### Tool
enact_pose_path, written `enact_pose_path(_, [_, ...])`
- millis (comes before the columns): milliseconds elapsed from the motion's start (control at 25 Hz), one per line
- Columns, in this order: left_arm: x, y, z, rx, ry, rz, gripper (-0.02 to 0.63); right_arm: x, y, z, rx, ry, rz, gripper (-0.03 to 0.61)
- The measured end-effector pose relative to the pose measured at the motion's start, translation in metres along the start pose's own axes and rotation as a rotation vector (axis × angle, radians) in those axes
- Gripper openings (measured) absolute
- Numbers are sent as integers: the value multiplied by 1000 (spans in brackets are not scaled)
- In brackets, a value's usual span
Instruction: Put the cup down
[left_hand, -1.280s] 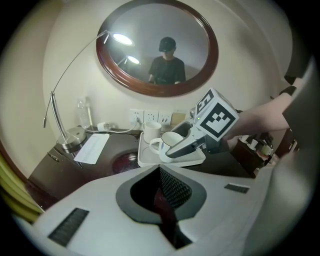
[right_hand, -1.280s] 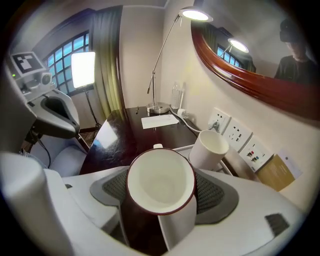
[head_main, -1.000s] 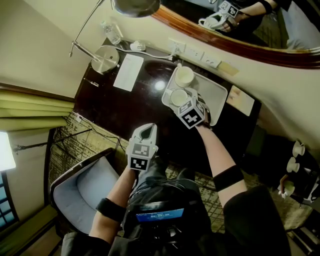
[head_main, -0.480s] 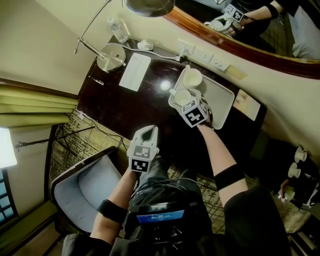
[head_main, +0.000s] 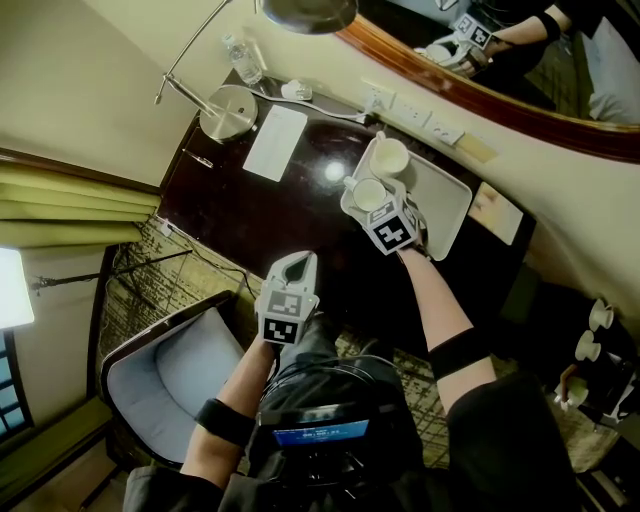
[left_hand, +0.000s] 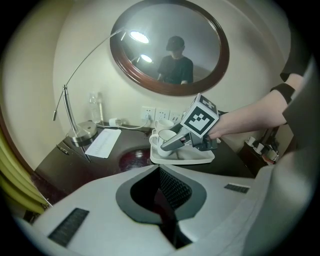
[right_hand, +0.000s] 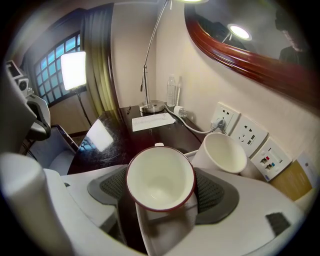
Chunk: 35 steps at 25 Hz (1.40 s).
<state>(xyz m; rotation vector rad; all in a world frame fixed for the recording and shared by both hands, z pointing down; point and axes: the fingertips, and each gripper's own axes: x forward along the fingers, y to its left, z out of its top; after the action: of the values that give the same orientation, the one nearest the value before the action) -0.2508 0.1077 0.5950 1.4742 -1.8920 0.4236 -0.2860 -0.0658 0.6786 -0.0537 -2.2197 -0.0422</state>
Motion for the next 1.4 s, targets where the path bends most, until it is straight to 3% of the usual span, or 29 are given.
enact_pose_path(640, [-11,-29,8,5,-27,0,0,-61,5,-20,34,-49,-23,454])
enact_pose_path(720, [-14,-37,9,-5,-34,0,0,-77,8,-31,66,-53,-8,401])
enact_pose_path(880, [-18,-57,11,-7,-43,-1,0,-111,9,-50,113,-81,-7,371])
enact_pose_path(1120, [-25,-87,15,-14,-66,3,0,-168,4,-76,179,-131,-45,171])
enact_pose_path(1400, [-35,-101,20,-41,-92,44,0,-231,-6,-113,215,-181,-85,28])
